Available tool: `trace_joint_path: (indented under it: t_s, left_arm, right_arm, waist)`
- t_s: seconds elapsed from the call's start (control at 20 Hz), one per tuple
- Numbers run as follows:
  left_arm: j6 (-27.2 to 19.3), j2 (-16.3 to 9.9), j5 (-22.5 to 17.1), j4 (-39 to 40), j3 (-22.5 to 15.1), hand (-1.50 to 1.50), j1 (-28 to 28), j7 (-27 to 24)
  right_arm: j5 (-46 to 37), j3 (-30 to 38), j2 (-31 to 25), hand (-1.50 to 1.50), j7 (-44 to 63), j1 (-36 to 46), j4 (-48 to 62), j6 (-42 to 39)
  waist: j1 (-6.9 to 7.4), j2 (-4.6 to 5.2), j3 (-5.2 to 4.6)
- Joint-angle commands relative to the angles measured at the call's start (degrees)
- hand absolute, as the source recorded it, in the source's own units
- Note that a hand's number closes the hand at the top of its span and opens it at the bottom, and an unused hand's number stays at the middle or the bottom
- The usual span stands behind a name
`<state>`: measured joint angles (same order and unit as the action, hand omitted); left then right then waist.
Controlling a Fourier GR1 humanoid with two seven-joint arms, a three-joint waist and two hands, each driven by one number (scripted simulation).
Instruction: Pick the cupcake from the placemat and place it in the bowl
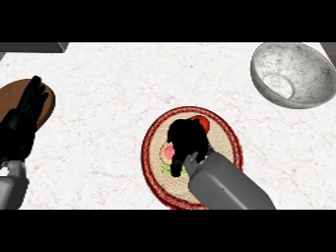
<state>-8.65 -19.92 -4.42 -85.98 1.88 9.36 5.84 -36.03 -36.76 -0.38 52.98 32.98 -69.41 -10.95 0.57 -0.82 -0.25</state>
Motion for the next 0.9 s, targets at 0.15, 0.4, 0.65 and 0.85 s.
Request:
trace_joint_path:
  t_s: [0.15, 0.4, 0.65, 0.85]
  left_arm:
    - [0.01, 1.79, 1.62, -3.87, 0.10, 0.00, -4.39, -0.25]
    - [-0.11, 0.31, 0.99, -2.45, 1.03, 0.00, -1.34, 1.64]
    - [2.74, -0.37, -0.47, -2.48, 2.62, 0.00, -4.51, -1.07]
    - [1.08, 1.87, 1.37, -2.28, 0.97, 0.00, -2.71, -0.12]
  right_arm:
    - [-3.33, -3.10, -0.99, 1.50, -4.31, -3.83, 0.38, 3.10]
    - [2.70, -6.31, -19.21, 1.50, -31.69, -2.48, -9.06, -7.44]
    - [-0.05, -0.53, -30.08, 1.50, -43.25, -5.06, -14.98, -2.04]
    - [-2.15, 5.05, -31.58, 1.50, -42.33, -4.68, -19.90, 1.03]
  waist:
    - [-0.30, 0.75, 0.26]
    - [-0.82, 0.71, 0.36]
    - [-0.92, 0.70, 0.26]
    - [-1.04, 0.72, 0.26]
